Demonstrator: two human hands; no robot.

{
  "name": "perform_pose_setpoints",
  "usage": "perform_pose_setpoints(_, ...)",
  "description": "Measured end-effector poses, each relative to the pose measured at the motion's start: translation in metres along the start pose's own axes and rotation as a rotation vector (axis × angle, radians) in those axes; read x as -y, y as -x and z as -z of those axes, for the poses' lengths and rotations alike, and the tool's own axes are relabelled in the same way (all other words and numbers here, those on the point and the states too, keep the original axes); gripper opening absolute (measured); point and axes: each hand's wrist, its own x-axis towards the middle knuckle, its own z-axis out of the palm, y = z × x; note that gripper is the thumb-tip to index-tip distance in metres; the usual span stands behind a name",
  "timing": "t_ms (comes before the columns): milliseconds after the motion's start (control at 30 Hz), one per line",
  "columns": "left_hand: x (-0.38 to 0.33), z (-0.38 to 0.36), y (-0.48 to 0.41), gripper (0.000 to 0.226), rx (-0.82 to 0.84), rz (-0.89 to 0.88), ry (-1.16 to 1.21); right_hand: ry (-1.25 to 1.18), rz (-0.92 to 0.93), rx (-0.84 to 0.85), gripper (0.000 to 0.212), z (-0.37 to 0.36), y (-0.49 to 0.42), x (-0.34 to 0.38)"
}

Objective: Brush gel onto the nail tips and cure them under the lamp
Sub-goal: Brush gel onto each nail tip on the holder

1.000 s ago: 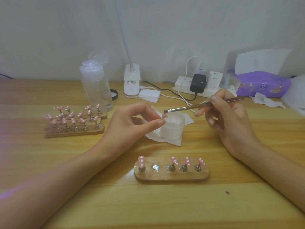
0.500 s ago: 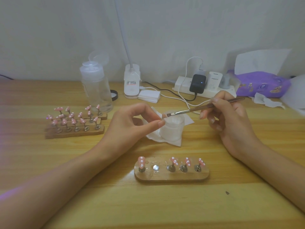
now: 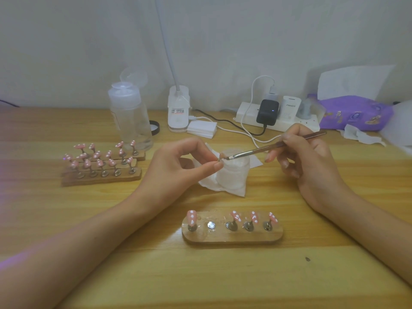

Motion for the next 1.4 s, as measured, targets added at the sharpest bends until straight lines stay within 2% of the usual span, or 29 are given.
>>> perform_pose_setpoints(200, -0.0004, 0.0003, -0.0003, 0.013, -0.002, -0.001, 0.003, -0.032, 0.039, 0.042, 0.026, -0.0009, 0.0009, 0.0018)
perform_pose_setpoints(267, -0.0008, 0.0000, 0.0000, 0.013, -0.002, -0.002, 0.002, 0.001, 0.016, 0.016, 0.024, -0.0009, 0.0006, 0.0012)
perform_pose_setpoints(367, -0.0011, -0.0002, 0.0002, 0.012, -0.001, -0.003, -0.003, -0.029, 0.008, -0.018, 0.032, 0.0015, 0.0000, 0.0009)
perform_pose_setpoints(500, -0.0007, -0.0001, 0.0003, 0.012, 0.001, -0.006, -0.001, -0.033, 0.028, 0.049, 0.023, 0.0000, 0.0011, 0.0015)
perform_pose_setpoints(633, 0.0011, 0.0001, -0.0001, 0.012, 0.002, -0.007, 0.000, -0.039, -0.013, -0.012, 0.034, 0.0021, -0.0001, 0.0008)
perform_pose_setpoints(767, 0.0034, 0.0006, -0.0007, 0.013, -0.003, -0.013, -0.006, -0.048, 0.012, 0.037, 0.027, 0.0008, 0.0006, 0.0013)
perform_pose_setpoints(900, 0.0037, 0.0019, -0.0007, 0.014, -0.005, -0.027, -0.026, -0.046, -0.026, -0.017, 0.036, 0.0018, -0.0004, 0.0004)
perform_pose_setpoints(1033, 0.0037, 0.0017, 0.0004, 0.014, 0.007, -0.058, -0.043, -0.063, -0.005, 0.043, 0.028, 0.0004, -0.0001, 0.0012)
perform_pose_setpoints(1200, 0.0030, -0.0003, -0.0003, 0.015, -0.012, -0.117, -0.102, -0.054, -0.033, -0.017, 0.032, 0.0017, 0.0004, 0.0015)
perform_pose_setpoints(1300, 0.0027, -0.0004, -0.0005, 0.014, -0.021, -0.134, -0.118, -0.080, -0.020, 0.042, 0.029, 0.0000, 0.0010, 0.0024)
perform_pose_setpoints(1400, 0.0036, -0.0001, -0.0008, 0.013, -0.026, -0.136, -0.118, -0.071, -0.051, 0.029, 0.026, -0.0005, 0.0006, 0.0024)
